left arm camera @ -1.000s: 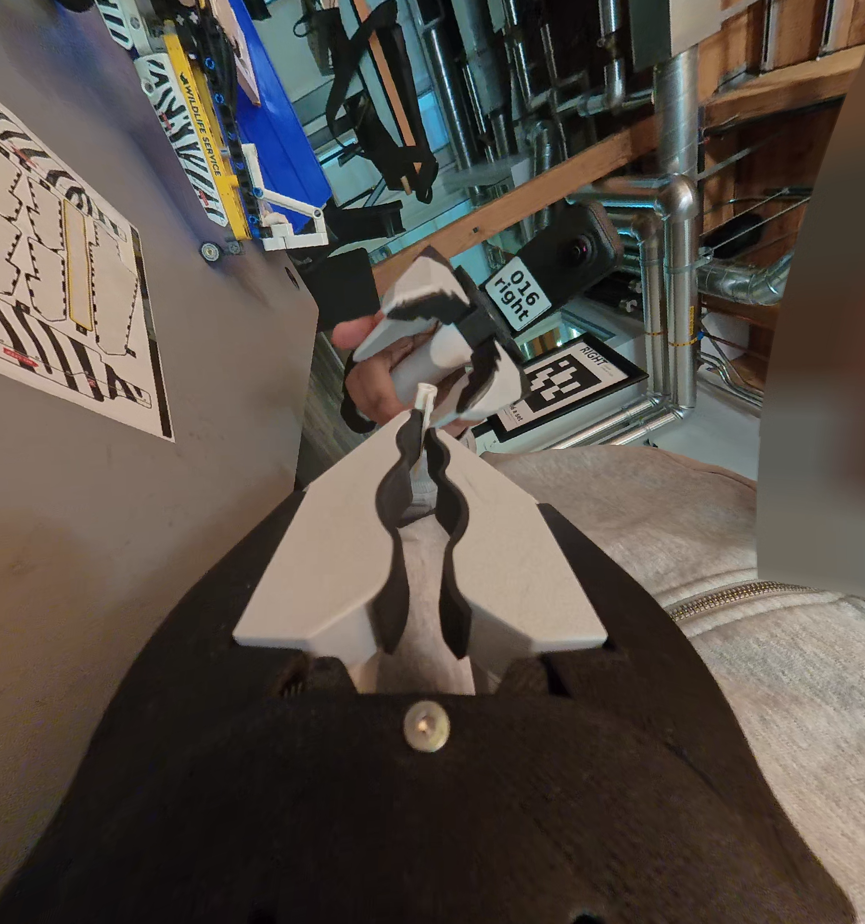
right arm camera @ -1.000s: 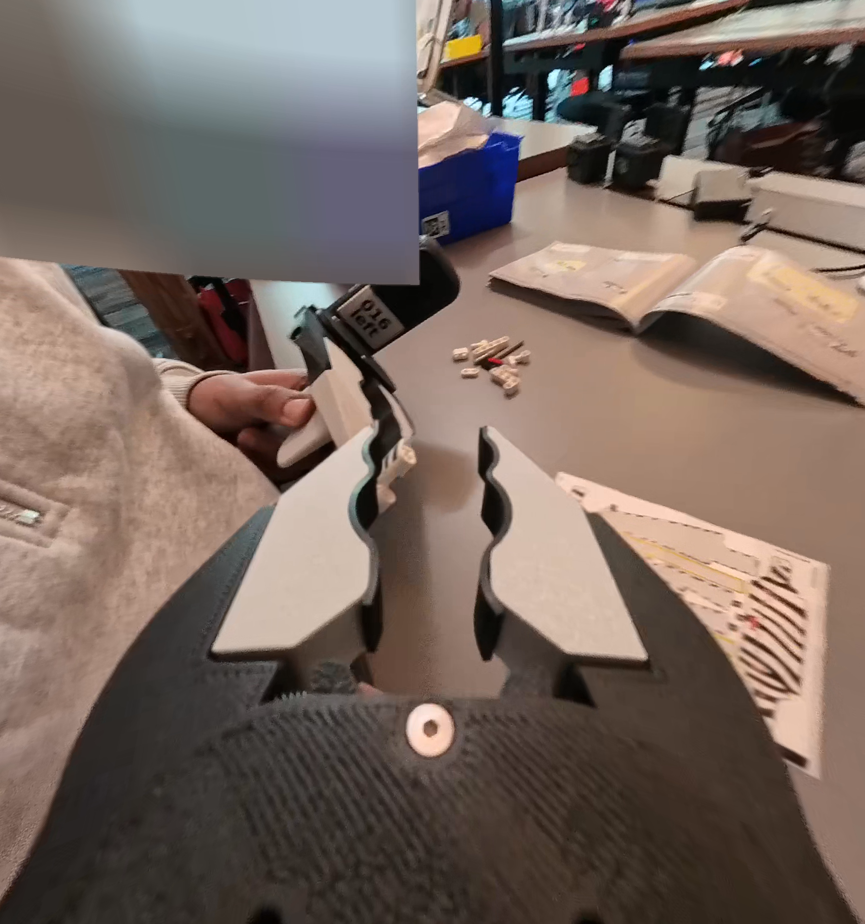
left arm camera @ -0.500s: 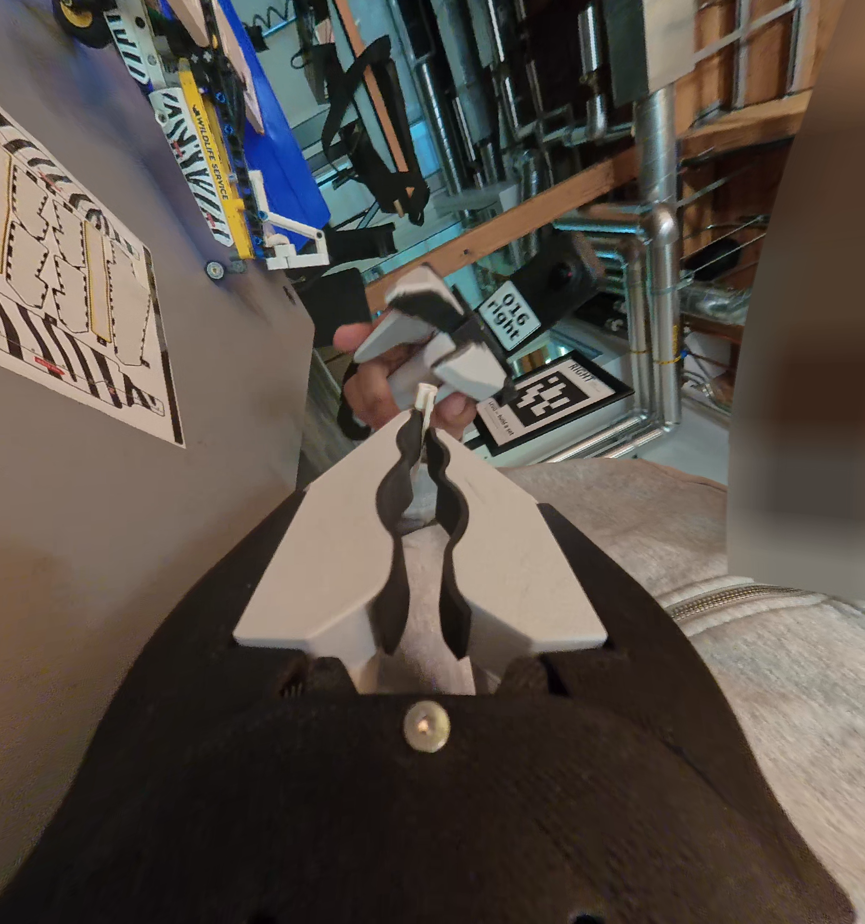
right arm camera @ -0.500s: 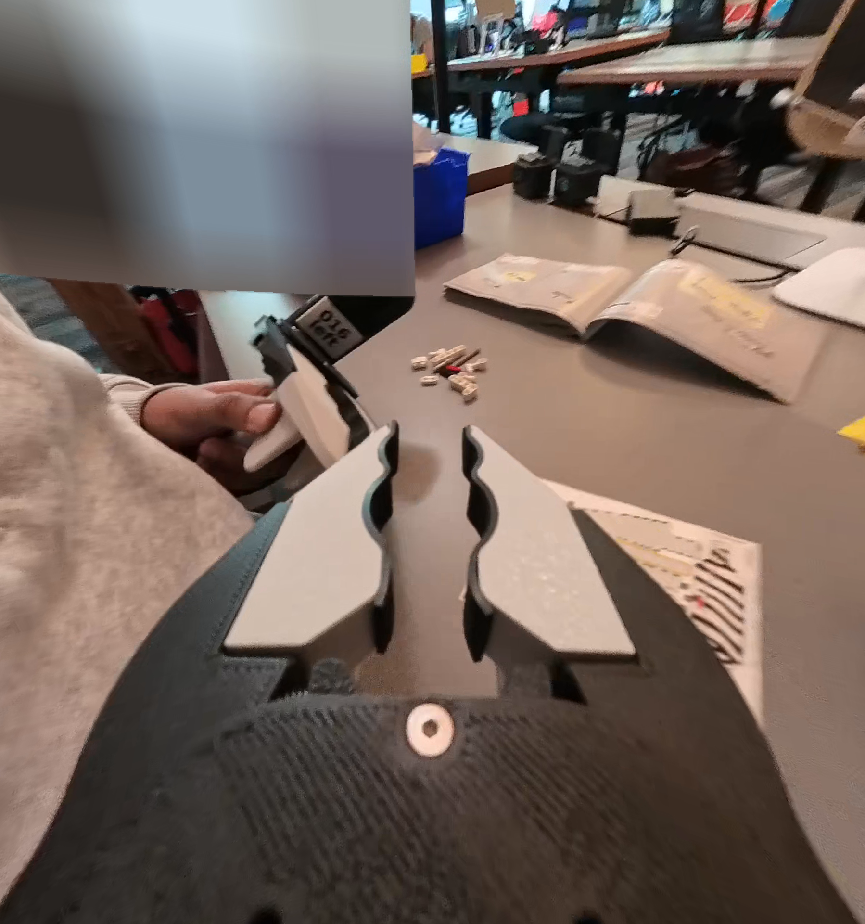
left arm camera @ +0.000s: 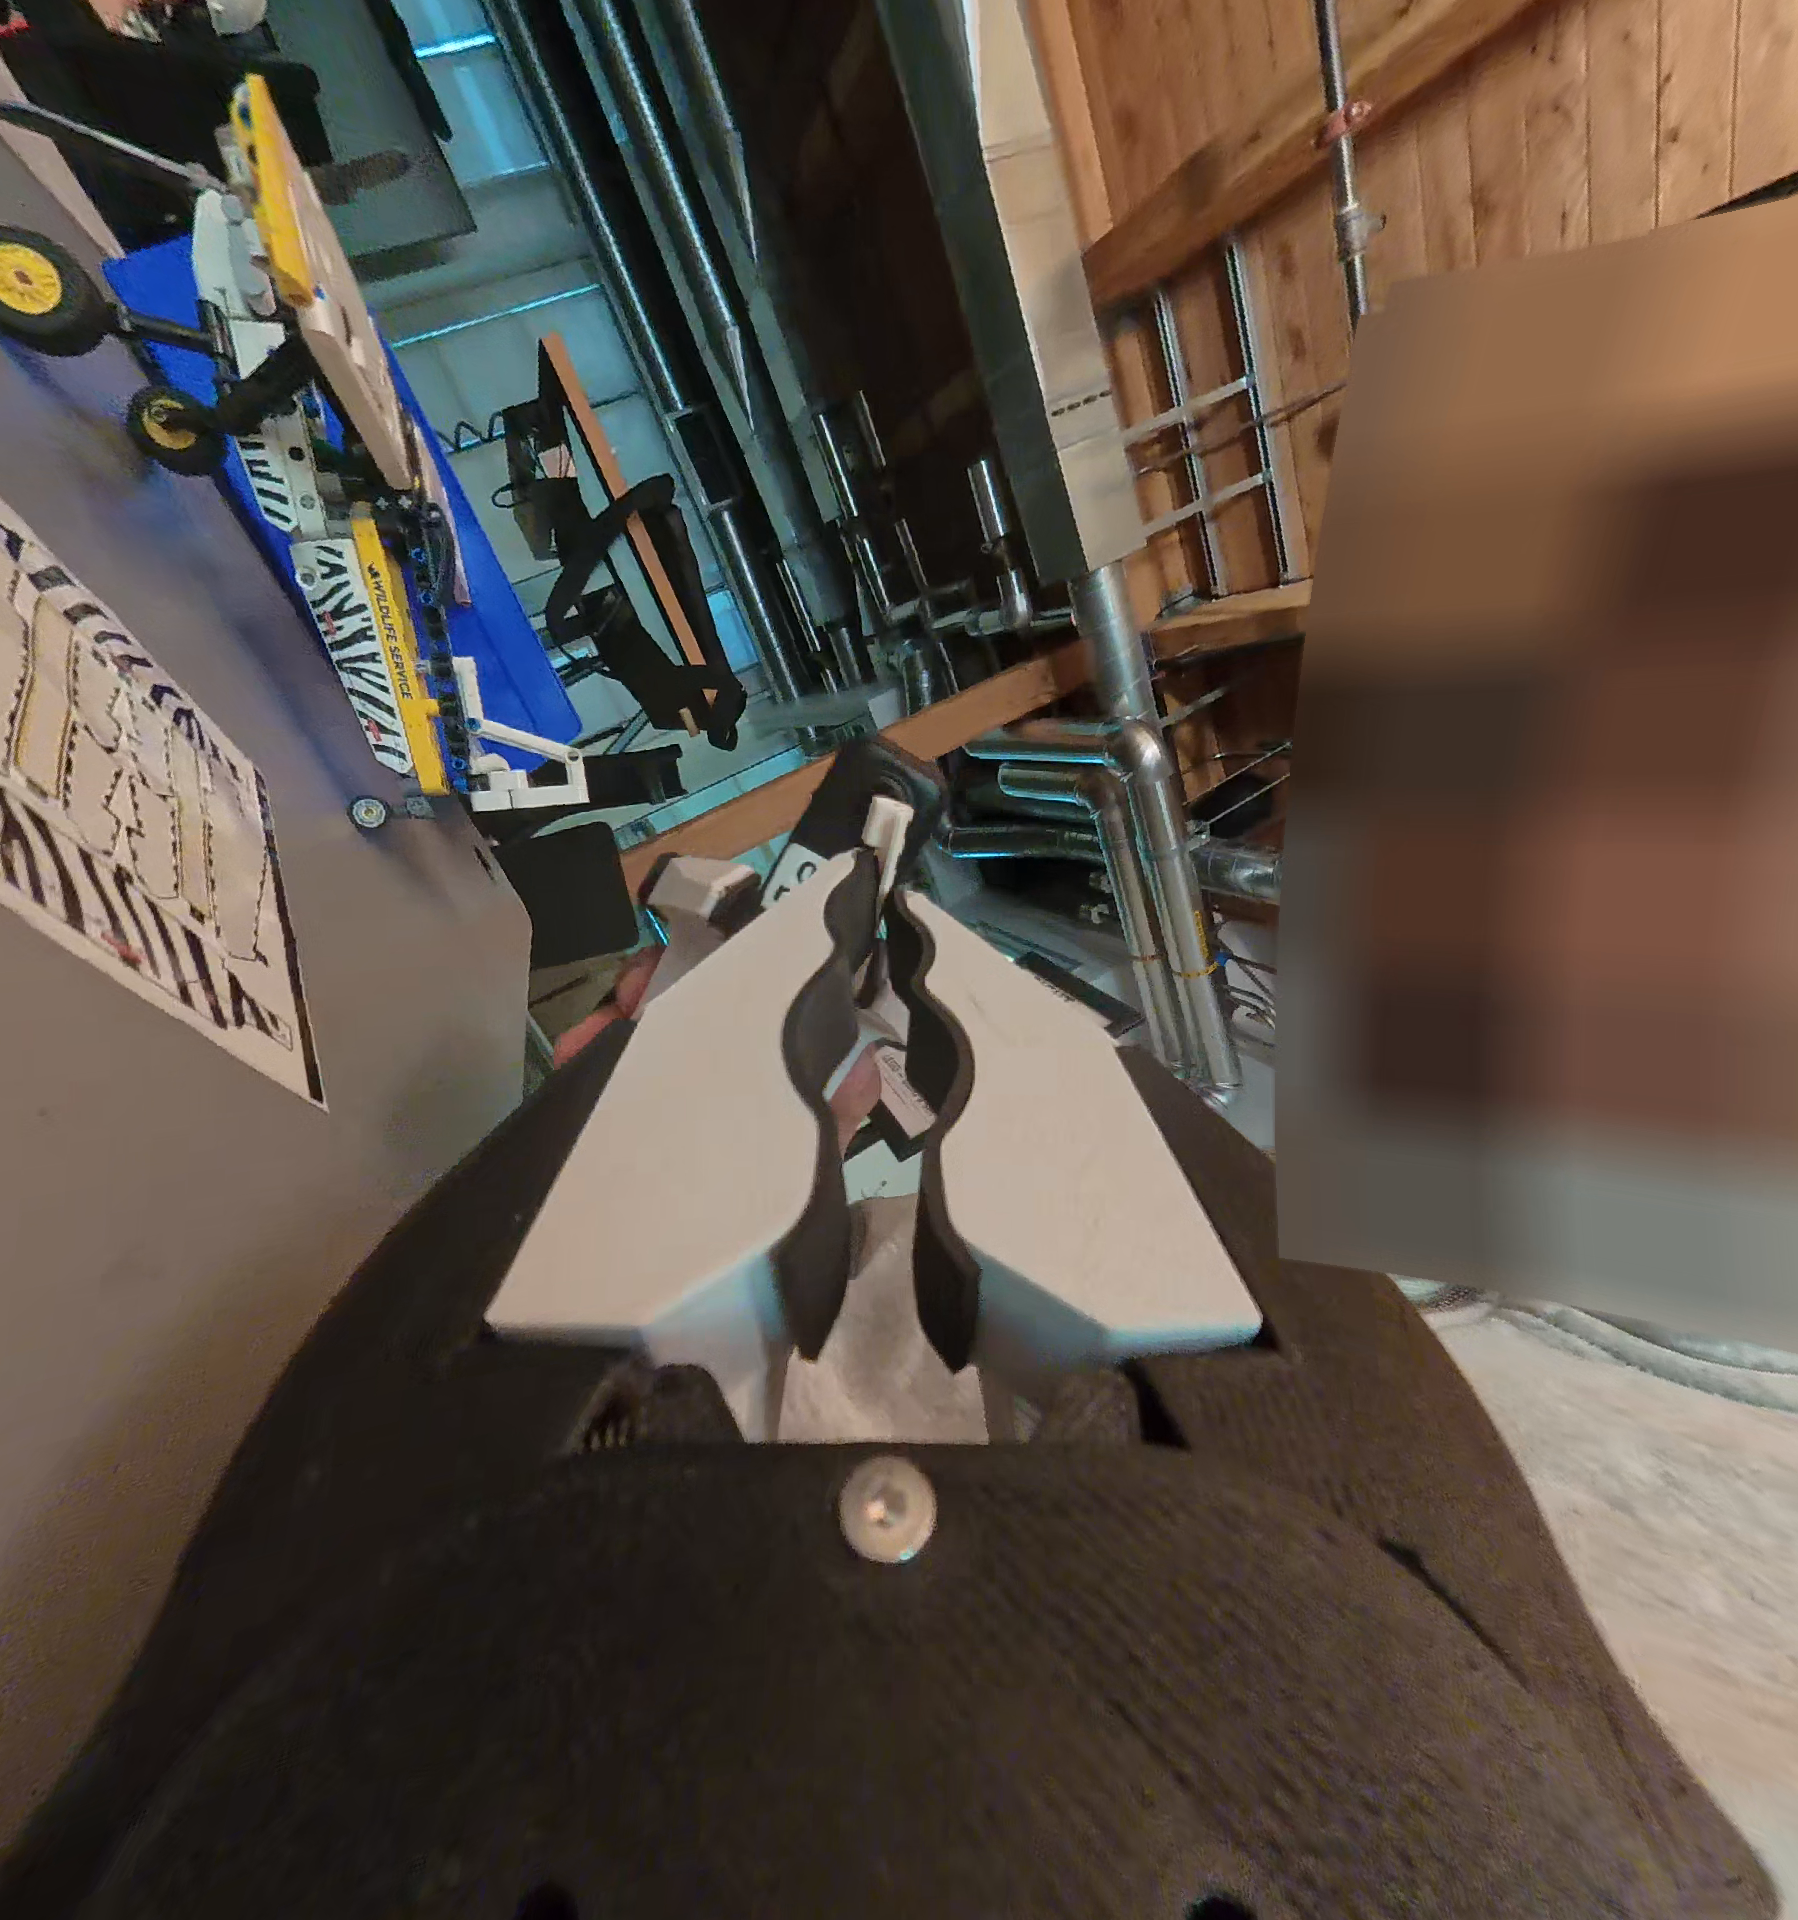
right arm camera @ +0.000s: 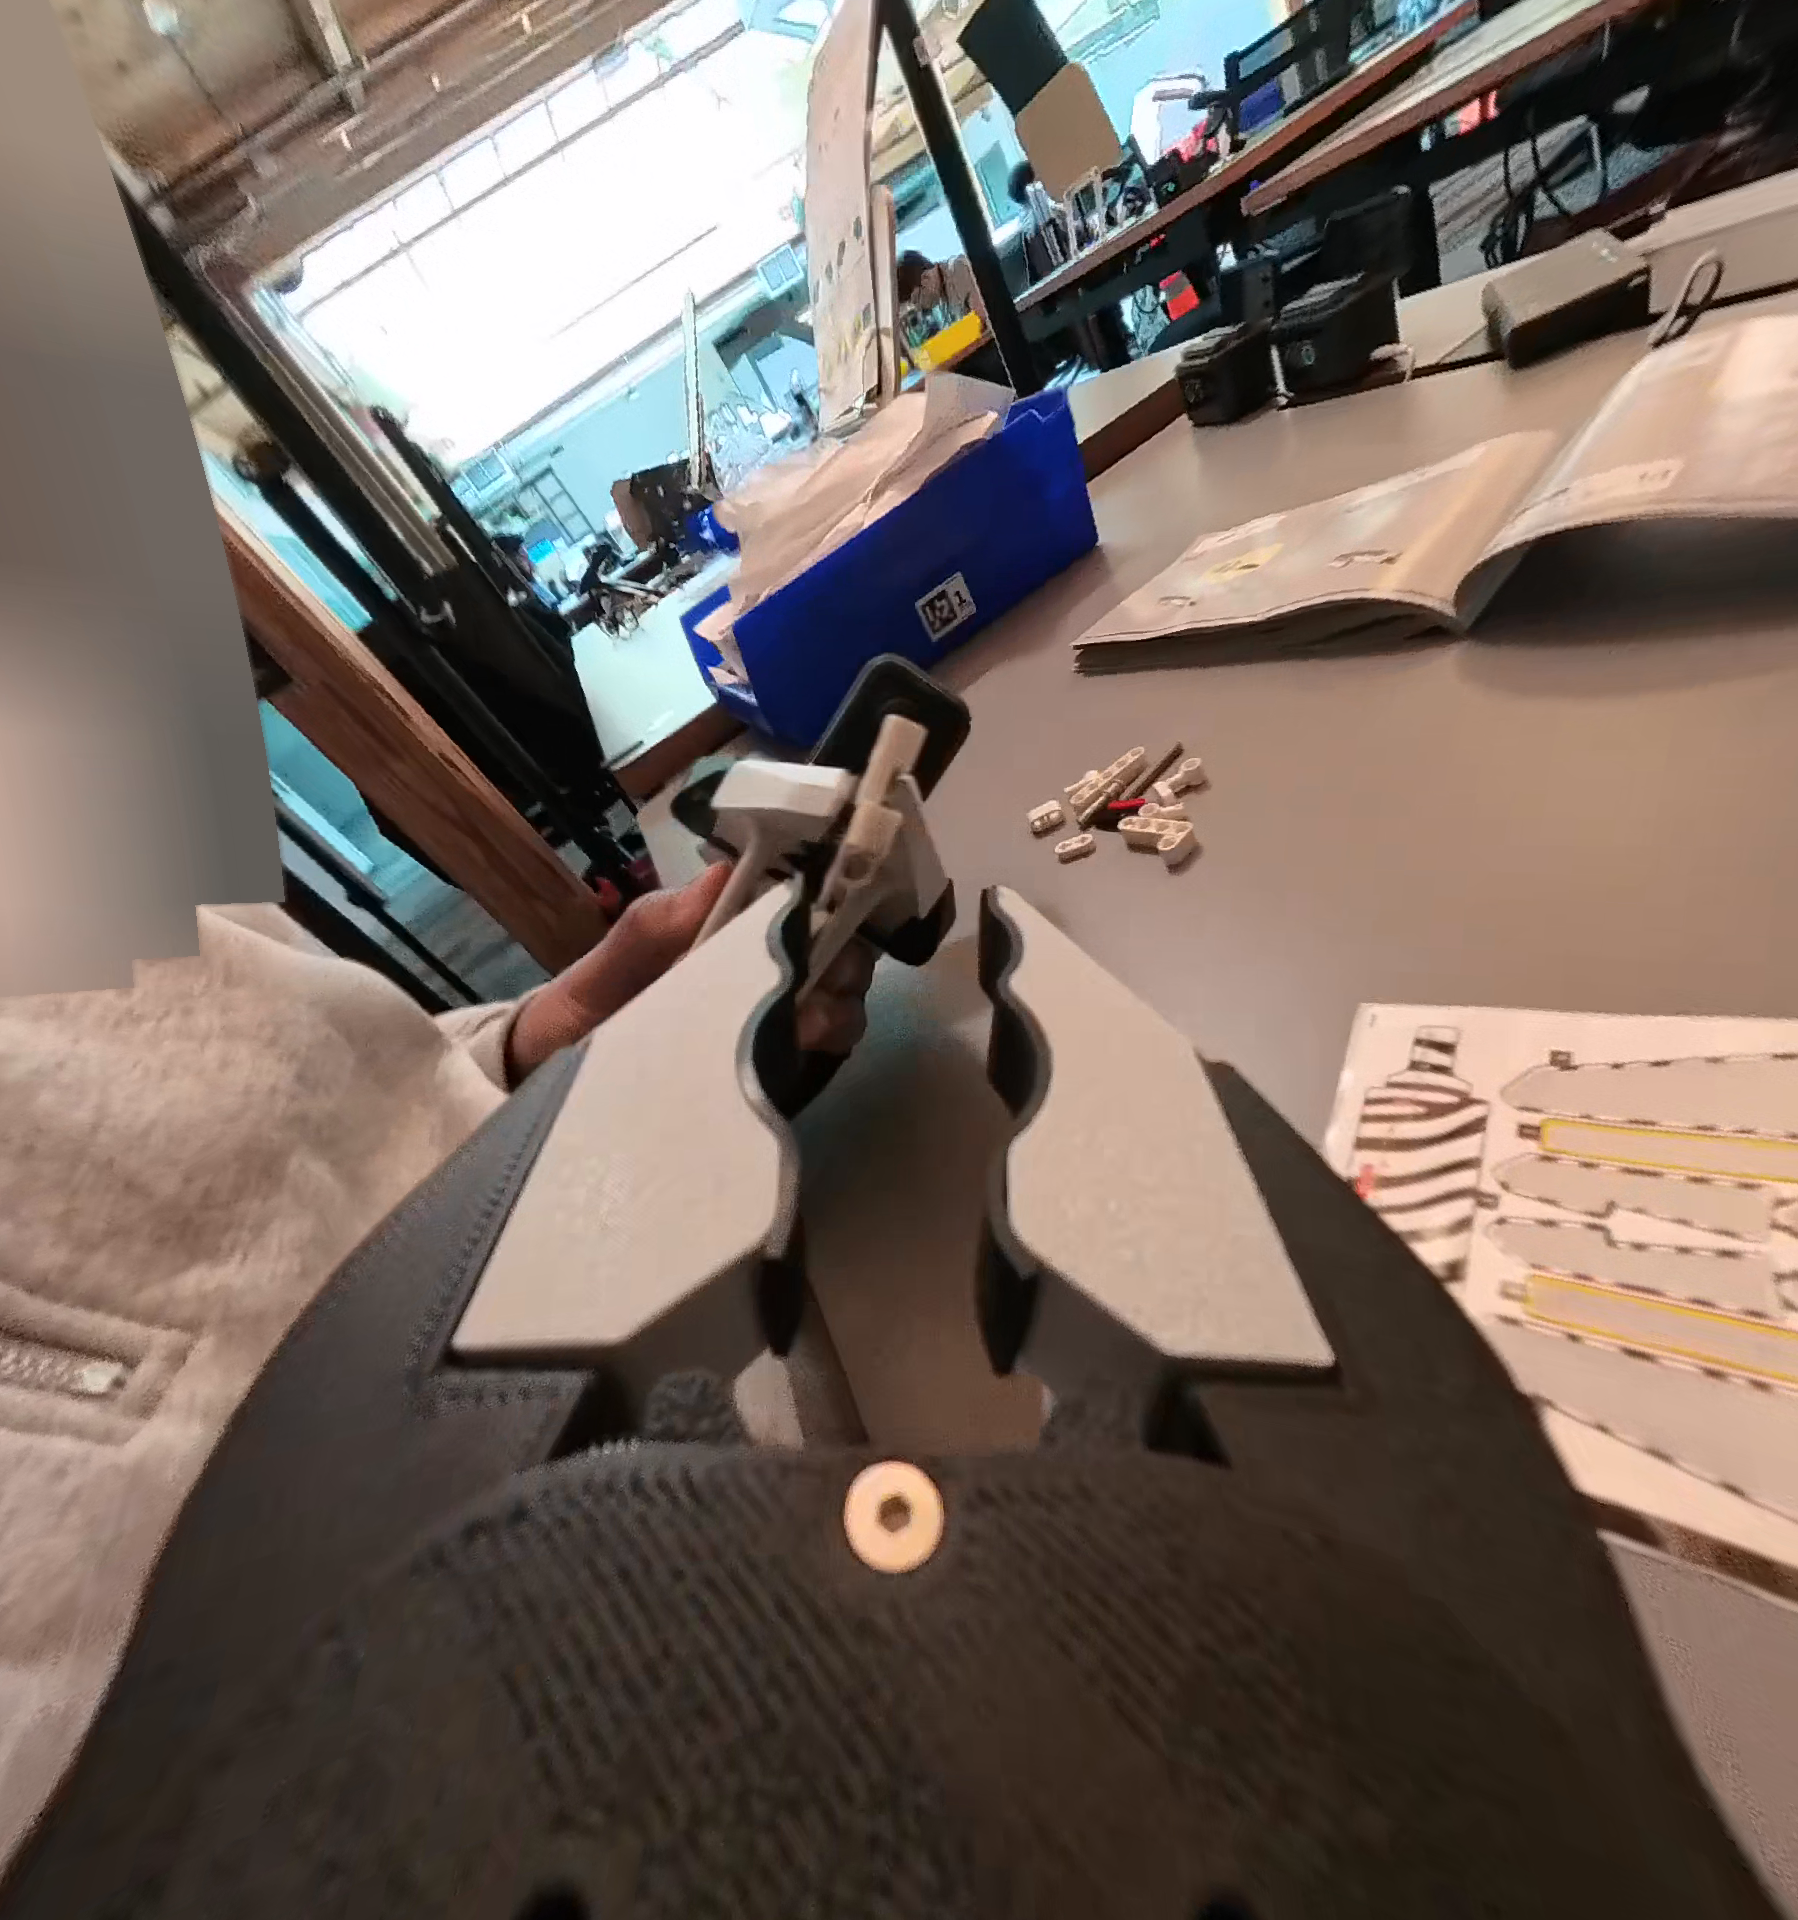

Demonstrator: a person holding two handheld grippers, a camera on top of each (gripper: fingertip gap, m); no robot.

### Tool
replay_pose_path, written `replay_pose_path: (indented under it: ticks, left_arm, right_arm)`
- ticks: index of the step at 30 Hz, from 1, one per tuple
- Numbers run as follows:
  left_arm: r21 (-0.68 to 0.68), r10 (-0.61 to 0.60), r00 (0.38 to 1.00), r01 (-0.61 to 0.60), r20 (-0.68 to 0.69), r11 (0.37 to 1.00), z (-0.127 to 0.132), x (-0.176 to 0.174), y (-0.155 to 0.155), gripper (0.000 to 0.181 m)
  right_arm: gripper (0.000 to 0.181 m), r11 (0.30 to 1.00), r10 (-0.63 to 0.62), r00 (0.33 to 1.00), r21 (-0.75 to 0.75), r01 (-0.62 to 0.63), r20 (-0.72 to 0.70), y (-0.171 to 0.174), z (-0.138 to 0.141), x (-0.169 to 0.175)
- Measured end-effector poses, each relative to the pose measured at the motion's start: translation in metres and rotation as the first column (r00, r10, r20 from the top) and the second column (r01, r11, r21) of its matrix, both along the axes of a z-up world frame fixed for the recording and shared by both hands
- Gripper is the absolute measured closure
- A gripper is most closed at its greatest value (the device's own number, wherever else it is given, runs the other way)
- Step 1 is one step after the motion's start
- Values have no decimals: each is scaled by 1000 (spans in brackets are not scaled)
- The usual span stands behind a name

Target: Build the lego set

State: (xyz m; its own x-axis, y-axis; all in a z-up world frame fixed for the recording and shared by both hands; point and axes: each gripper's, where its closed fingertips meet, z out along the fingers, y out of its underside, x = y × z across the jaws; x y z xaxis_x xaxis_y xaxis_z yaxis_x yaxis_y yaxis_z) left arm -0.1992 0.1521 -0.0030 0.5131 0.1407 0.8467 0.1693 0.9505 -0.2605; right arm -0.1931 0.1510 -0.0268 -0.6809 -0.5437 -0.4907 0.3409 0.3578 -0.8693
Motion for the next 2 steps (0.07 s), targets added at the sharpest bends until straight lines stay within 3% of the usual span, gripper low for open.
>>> replay_pose_path:
  ticks: [1, 2]
  left_arm:
    - [-10, 11, 1000, -11, -4, 1000, 2, 0, 0, 180]
    - [-19, 20, 1000, -20, -6, 1000, 3, 1, -1, 180]
  right_arm:
    - [154, 1000, 9, 999, 10, -10, 39, -2, 0, 1]
    - [159, 999, 33, 996, 15, -35, 88, -2, 2, 4]
